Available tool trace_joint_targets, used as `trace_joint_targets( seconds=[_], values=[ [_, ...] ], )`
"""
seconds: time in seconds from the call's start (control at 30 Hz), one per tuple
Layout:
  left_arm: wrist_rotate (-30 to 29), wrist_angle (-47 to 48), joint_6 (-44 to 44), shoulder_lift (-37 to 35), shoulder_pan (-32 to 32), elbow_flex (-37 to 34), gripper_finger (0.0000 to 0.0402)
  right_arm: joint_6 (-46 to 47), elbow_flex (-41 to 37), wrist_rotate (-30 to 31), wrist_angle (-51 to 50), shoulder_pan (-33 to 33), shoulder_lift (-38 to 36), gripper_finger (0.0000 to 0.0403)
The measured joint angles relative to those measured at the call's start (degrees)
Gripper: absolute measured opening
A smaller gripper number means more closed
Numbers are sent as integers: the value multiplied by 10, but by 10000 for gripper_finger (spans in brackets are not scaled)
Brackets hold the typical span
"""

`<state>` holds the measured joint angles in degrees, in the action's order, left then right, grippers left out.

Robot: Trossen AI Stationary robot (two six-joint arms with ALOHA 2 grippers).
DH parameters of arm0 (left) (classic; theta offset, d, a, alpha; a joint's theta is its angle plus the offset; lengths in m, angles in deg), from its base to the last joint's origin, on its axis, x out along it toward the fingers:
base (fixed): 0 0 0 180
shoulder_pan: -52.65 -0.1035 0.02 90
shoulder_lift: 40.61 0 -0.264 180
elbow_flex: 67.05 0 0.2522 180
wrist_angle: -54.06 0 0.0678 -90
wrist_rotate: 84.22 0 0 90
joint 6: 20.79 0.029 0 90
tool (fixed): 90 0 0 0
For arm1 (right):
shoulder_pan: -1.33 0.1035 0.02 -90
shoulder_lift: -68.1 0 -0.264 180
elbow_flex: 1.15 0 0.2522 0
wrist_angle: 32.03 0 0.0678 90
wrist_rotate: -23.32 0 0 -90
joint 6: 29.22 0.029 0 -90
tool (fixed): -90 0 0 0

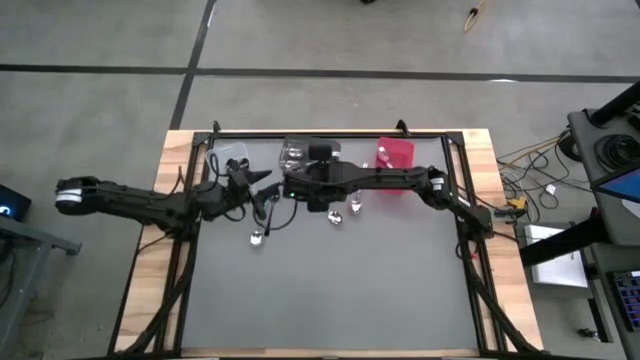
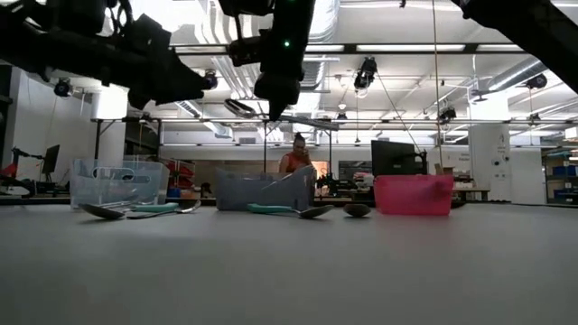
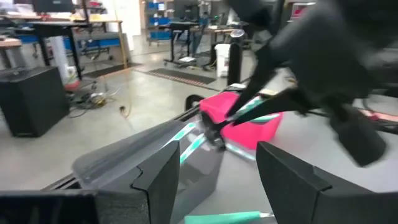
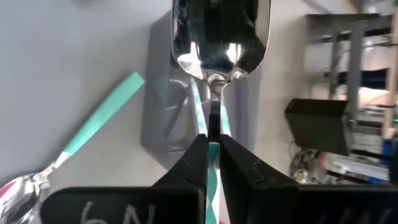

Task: Sort silverware by color (type)
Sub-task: Put the bottom blue patterned spoon into the black bin

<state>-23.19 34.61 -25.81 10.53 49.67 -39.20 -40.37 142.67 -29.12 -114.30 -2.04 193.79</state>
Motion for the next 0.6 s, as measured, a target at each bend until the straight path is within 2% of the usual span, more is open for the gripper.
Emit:
trace_joint_targets(
  seconds=[0.23,0.37,0.6],
  values=[
    [90,-76,0,46,-40,0,194,2,0,61,4,24,0,13],
    [91,-129,0,85,-40,4,194,2,0,61,6,27,0,13],
    [90,-143,-2,151,-48,36,194,-4,0,61,11,31,0,13]
  ],
)
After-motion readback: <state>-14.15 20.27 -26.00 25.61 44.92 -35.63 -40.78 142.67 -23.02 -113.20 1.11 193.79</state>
